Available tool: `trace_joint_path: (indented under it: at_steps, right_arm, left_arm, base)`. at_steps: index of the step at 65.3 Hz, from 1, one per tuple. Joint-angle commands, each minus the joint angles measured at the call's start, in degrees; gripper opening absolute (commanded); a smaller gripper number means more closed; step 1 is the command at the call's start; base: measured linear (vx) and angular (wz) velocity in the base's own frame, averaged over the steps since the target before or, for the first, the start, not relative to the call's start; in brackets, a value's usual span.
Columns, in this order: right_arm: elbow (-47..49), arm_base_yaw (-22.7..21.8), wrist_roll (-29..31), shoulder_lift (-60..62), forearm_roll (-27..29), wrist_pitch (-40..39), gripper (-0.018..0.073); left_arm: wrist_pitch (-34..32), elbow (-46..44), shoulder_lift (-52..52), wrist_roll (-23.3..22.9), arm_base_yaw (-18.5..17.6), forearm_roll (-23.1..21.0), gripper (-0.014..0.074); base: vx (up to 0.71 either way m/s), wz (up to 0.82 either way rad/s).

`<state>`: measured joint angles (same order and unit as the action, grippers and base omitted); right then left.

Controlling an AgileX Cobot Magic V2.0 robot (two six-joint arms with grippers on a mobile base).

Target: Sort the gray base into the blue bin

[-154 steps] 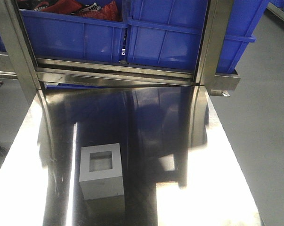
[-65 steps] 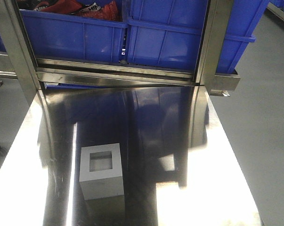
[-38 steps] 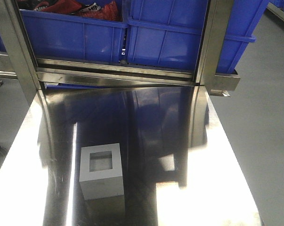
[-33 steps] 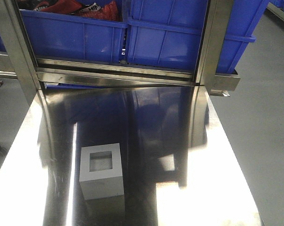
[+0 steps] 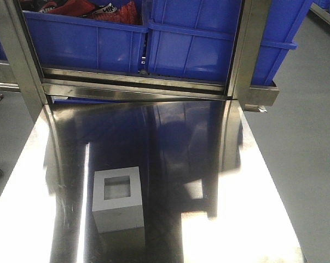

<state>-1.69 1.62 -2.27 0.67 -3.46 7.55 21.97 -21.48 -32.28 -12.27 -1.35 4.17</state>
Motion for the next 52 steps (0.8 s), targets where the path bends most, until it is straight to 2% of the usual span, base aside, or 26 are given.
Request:
trace_joint_path:
  at_steps: [1,8,15,22,33,36,43,52]
  right_arm:
    - [-0.9,-0.2,0.4,0.7,-0.4,-4.2,-0.0009]
    - [-0.9,-0.2,0.4,0.7,-0.4,-4.2,-0.0009]
    - [-0.9,-0.2,0.4,0.7,-0.4,-4.2,-0.0009]
    - [-0.9,-0.2,0.4,0.7,-0.4,-4.2,-0.0009]
    - [-0.9,-0.2,0.4,0.7,-0.4,-4.2,-0.0009]
    - [-0.9,-0.2,0.4,0.7,-0.4,-4.2,-0.0009]
    - [-0.9,-0.2,0.4,0.7,-0.4,-4.2,-0.0009]
    - [-0.9,-0.2,0.4,0.7,-0.4,-4.2,-0.0009]
  left_arm:
    - [-4.9,-2.3,-0.5,-0.4,-0.2,-1.0,0.0377]
    - [-4.6,-4.2,-0.6,0.4,-0.2,-3.8,0.0377]
    - [-3.7,-8.2,-2.2,4.8,-0.4,-7.8,0.0377]
    - [-1.4,-12.7,-5.1,12.3,-2.1,-15.4,0.0377]
    - [2.8,-18.7,-11.7,25.9,-6.9,-31.8,0.0377]
    - [3.8,-20.0,-14.0,28.6,-8.2,-34.6,0.0377]
    - [5.3,-22.1,-19.3,31.3,-11.2,-38.4,0.0377]
    - [5.5,-24.2,-25.8,31.3,-16.0,-38.3,0.0377]
  base:
    - [0.00,0.00]
    - [0.00,0.00]
    - [0.00,0.00]
    - [0.00,0.00]
    - [0.00,0.00]
    - [0.00,0.00]
    - [0.00,0.00]
    - [0.00,0.00]
